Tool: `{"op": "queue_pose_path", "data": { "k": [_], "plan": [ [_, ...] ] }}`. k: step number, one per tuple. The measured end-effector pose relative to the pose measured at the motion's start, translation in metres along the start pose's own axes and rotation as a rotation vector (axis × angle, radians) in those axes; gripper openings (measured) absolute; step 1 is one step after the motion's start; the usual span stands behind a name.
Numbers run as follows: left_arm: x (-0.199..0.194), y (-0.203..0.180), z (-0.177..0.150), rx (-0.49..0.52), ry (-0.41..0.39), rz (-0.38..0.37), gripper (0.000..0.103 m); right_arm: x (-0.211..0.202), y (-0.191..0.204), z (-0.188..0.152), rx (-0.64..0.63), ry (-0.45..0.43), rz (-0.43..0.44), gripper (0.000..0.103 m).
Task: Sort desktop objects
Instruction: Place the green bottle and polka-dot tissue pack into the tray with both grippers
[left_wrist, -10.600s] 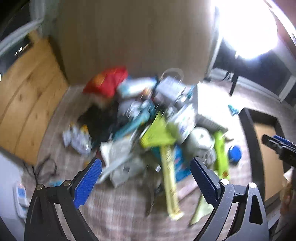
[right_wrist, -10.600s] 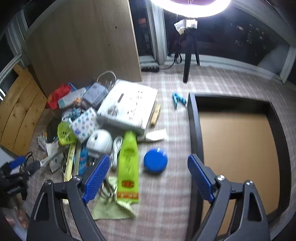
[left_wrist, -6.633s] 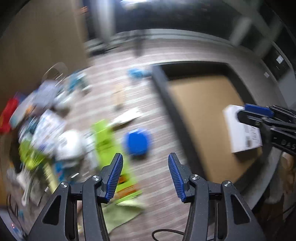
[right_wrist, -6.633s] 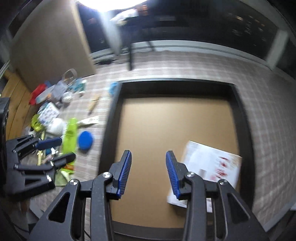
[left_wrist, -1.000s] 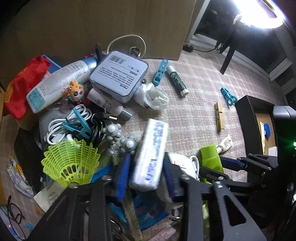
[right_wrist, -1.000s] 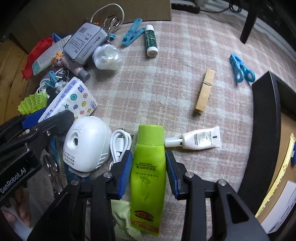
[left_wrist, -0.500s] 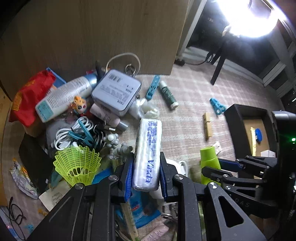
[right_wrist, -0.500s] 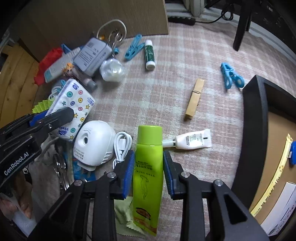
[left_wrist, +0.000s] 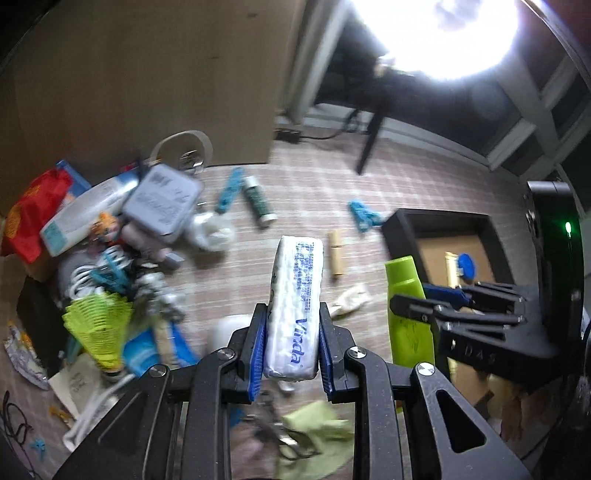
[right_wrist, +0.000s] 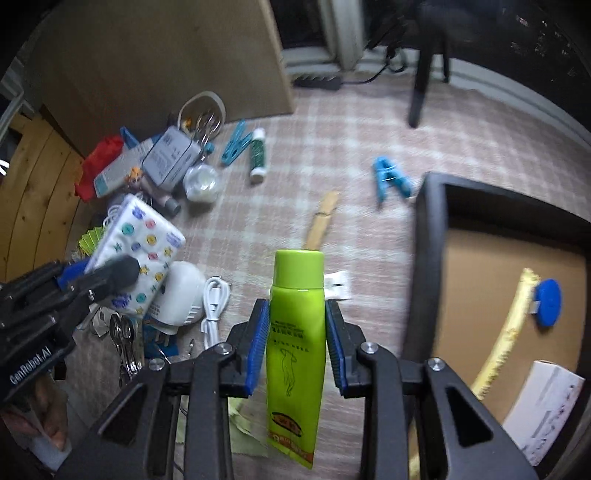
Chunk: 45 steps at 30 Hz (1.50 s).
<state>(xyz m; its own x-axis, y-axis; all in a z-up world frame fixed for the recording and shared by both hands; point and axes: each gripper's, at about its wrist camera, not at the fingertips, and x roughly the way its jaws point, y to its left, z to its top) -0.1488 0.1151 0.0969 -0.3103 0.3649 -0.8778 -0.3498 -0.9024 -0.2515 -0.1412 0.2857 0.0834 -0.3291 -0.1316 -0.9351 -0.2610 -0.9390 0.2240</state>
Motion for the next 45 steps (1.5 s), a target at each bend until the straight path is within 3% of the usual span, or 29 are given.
{"op": "queue_pose_path", "data": {
  "k": [13,22,24,25,26,28,35,45],
  "plan": [
    [0.038,-0.138,0.0,0.118,0.065,-0.175,0.023,-0.063,-0.119,-0.027,0.132,-0.015,-0.089,0.03],
    [0.058,-0.203,-0.01,0.209,0.11,-0.182,0.023,-0.073,-0.179,-0.055,0.227,-0.013,-0.137,0.03],
    [0.063,-0.213,-0.012,0.236,0.132,-0.186,0.025,-0.073,-0.186,-0.059,0.24,-0.01,-0.137,0.03],
    [0.064,-0.216,-0.014,0.247,0.146,-0.179,0.031,-0.072,-0.188,-0.06,0.241,-0.008,-0.14,0.03],
    [0.065,-0.218,-0.014,0.252,0.155,-0.168,0.045,-0.072,-0.189,-0.06,0.24,-0.005,-0.14,0.031],
    [0.062,-0.221,-0.018,0.274,0.144,-0.157,0.05,-0.071,-0.19,-0.061,0.252,0.001,-0.146,0.031],
    [0.053,-0.203,-0.021,0.252,0.124,-0.123,0.05,-0.073,-0.178,-0.055,0.211,-0.017,-0.146,0.031],
    [0.023,-0.12,-0.034,0.077,0.096,-0.014,0.05,-0.057,-0.126,-0.038,0.049,0.016,-0.085,0.031]
  ]
}}
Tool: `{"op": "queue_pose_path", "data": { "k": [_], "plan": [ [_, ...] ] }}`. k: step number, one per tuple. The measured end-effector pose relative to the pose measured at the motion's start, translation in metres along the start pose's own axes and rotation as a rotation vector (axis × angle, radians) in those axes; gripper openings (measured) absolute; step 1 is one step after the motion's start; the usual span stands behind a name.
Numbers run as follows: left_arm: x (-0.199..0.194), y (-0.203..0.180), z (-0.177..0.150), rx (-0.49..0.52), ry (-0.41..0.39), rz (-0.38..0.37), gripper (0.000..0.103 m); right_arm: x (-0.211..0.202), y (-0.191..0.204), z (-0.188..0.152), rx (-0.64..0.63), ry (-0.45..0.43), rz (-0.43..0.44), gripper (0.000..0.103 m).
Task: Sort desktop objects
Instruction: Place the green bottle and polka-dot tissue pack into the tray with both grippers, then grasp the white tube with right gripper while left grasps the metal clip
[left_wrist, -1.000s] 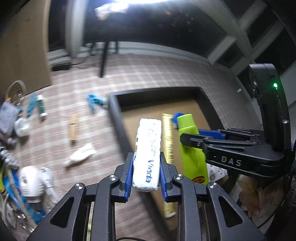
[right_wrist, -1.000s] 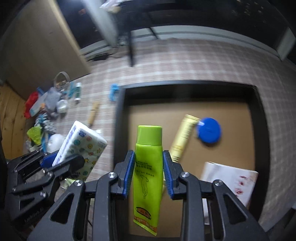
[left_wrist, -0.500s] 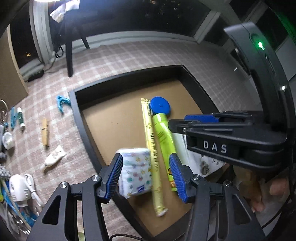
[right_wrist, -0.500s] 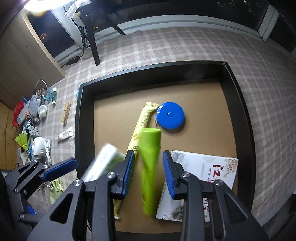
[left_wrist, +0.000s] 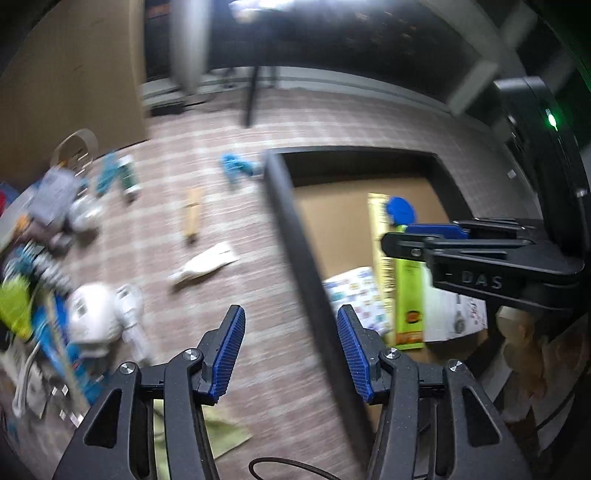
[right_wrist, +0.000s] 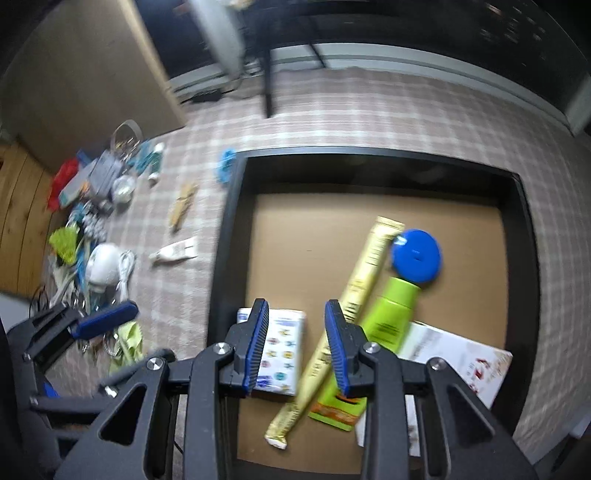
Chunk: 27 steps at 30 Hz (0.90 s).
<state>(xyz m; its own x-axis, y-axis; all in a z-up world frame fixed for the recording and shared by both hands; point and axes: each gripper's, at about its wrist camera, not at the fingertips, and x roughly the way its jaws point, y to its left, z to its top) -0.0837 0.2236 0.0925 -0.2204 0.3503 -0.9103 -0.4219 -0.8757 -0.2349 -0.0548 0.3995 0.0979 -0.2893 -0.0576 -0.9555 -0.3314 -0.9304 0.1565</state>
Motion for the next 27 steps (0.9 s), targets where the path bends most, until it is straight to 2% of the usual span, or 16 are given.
{"op": "queue_pose_path", "data": {
  "k": [8,13,21,27],
  "plan": [
    [-0.024,0.086,-0.033,-0.229,-0.024,0.104,0.049,0.01,0.048,0.011,-0.162,0.024,0.052,0.031],
    [-0.022,0.12,-0.059,-0.362,-0.008,0.124,0.048,0.027,0.078,0.021,-0.263,0.047,0.067,0.031],
    [-0.003,0.131,-0.079,-0.458,0.03,0.106,0.048,0.062,0.113,0.034,-0.387,0.099,0.073,0.031],
    [0.004,0.134,-0.08,-0.5,0.037,0.123,0.048,0.086,0.14,0.043,-0.548,0.122,0.051,0.032]
  ]
}}
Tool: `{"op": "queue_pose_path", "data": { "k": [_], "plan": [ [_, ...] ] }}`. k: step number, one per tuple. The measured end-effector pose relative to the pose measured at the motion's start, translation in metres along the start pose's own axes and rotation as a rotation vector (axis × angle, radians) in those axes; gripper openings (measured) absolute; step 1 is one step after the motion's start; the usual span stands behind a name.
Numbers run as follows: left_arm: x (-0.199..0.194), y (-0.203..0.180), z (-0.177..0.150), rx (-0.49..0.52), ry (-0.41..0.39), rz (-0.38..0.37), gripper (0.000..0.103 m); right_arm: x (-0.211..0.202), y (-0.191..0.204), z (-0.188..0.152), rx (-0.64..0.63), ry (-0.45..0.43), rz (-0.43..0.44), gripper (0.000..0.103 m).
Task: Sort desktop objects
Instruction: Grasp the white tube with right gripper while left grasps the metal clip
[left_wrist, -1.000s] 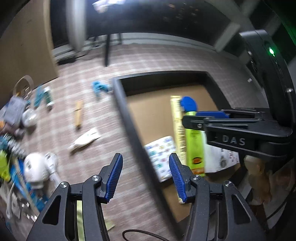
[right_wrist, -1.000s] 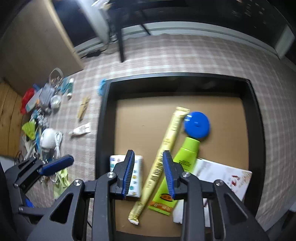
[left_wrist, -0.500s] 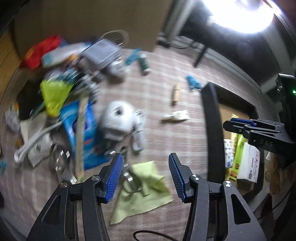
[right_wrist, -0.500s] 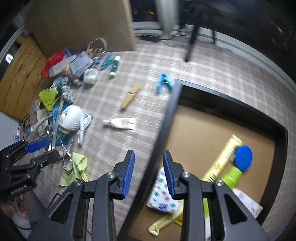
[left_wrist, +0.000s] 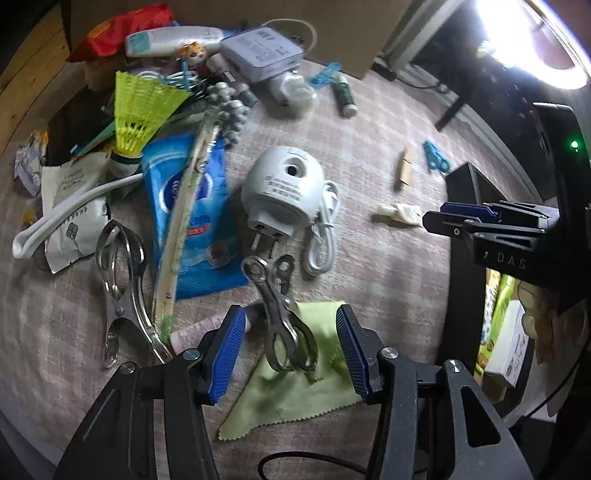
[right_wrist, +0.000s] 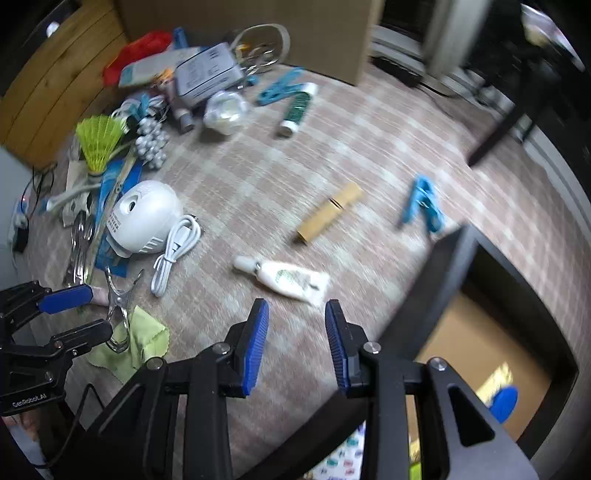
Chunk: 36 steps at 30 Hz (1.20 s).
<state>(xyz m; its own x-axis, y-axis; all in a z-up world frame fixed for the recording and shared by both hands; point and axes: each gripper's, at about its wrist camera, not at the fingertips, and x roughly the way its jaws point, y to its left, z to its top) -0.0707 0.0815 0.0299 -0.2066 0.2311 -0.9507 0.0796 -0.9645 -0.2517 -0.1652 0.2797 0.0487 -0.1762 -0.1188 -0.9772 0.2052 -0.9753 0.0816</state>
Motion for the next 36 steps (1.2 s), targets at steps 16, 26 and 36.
{"op": "queue_pose_path", "data": {
  "k": [16,26,36],
  "plan": [
    [0.025,-0.002,0.014,-0.01,0.052,0.04,0.036,0.038,0.029,0.026,-0.245,0.067,-0.031,0.042],
    [0.039,-0.006,0.012,0.009,0.079,0.041,0.014,0.039,0.018,0.025,-0.184,0.092,-0.017,0.023],
    [0.024,0.005,0.007,-0.023,0.049,0.011,0.014,0.031,0.004,0.013,-0.054,0.073,0.026,0.015]
  ]
}}
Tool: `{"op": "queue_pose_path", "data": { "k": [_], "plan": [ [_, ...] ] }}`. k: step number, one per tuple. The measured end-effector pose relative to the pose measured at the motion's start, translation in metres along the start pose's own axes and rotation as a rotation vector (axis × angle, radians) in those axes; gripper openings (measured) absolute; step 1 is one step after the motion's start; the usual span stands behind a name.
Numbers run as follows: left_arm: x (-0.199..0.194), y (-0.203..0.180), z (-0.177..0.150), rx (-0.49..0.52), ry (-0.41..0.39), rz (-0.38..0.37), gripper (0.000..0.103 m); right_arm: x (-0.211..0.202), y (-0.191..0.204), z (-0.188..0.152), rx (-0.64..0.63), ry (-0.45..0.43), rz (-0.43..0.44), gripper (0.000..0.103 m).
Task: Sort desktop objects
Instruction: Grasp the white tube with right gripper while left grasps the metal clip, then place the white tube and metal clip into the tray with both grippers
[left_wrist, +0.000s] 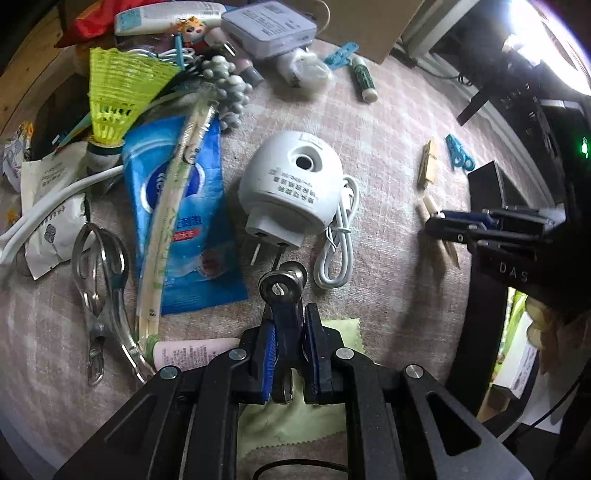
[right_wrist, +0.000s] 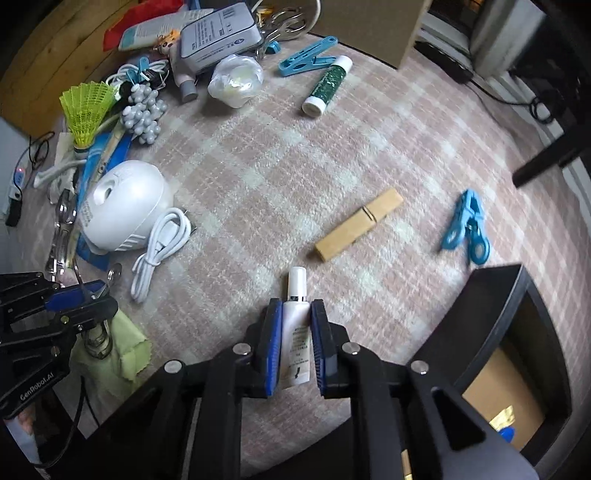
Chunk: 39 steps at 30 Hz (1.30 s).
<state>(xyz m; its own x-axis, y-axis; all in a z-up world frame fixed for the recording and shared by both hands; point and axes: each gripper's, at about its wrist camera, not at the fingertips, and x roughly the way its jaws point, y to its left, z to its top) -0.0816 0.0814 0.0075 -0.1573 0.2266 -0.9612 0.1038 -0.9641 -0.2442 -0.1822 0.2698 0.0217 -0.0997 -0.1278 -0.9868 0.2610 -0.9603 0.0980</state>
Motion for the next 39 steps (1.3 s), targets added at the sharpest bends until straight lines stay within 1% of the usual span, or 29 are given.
{"op": "queue_pose_path", "data": {
  "k": [2,5,8,11,12,14,15,16,18,19,20,21,25,31,37,39],
  "plan": [
    [-0.007,0.002,-0.002,-0.003,-0.011,-0.005,0.014,-0.004,-0.001,-0.004,0.023,-0.01,0.017,0.015],
    [-0.021,-0.003,-0.006,0.023,-0.031,-0.015,0.014,-0.017,-0.006,-0.011,0.068,-0.036,0.05,0.015],
    [-0.031,-0.017,-0.003,0.048,-0.042,-0.034,0.014,-0.029,-0.012,-0.018,0.114,-0.052,0.09,0.015],
    [-0.041,-0.043,-0.005,0.112,-0.048,-0.069,0.014,-0.046,-0.019,-0.03,0.141,-0.078,0.105,0.015],
    [-0.043,-0.05,-0.003,0.134,-0.049,-0.077,0.014,-0.052,-0.028,-0.035,0.156,-0.088,0.108,0.015],
    [-0.043,-0.077,-0.004,0.187,-0.05,-0.101,0.014,-0.058,-0.037,-0.04,0.185,-0.1,0.112,0.015],
    [-0.044,-0.088,-0.006,0.209,-0.048,-0.112,0.014,-0.061,-0.038,-0.044,0.205,-0.106,0.109,0.015],
    [-0.044,-0.102,-0.01,0.243,-0.041,-0.128,0.014,-0.058,-0.03,-0.043,0.221,-0.11,0.104,0.015],
    [-0.041,-0.125,-0.016,0.291,-0.03,-0.147,0.014,-0.063,-0.047,-0.061,0.26,-0.126,0.089,0.015],
    [-0.038,-0.141,-0.022,0.332,-0.016,-0.163,0.014,-0.072,-0.063,-0.073,0.276,-0.13,0.084,0.015],
    [-0.046,-0.144,-0.03,0.352,-0.007,-0.173,0.014,-0.075,-0.072,-0.083,0.3,-0.136,0.077,0.015],
    [-0.042,-0.16,-0.037,0.388,0.01,-0.188,0.014,-0.077,-0.081,-0.091,0.321,-0.139,0.07,0.015],
    [-0.024,-0.205,-0.059,0.482,0.056,-0.199,0.014,-0.087,-0.113,-0.125,0.39,-0.138,0.042,0.015],
    [-0.004,-0.242,-0.08,0.576,0.099,-0.176,0.014,-0.081,-0.146,-0.16,0.482,-0.122,0.009,0.015],
    [0.001,-0.258,-0.088,0.615,0.118,-0.167,0.014,-0.076,-0.157,-0.175,0.52,-0.111,-0.002,0.015],
    [0.002,-0.261,-0.089,0.617,0.129,-0.17,0.018,-0.077,-0.157,-0.176,0.519,-0.108,-0.011,0.016]
  ]
}}
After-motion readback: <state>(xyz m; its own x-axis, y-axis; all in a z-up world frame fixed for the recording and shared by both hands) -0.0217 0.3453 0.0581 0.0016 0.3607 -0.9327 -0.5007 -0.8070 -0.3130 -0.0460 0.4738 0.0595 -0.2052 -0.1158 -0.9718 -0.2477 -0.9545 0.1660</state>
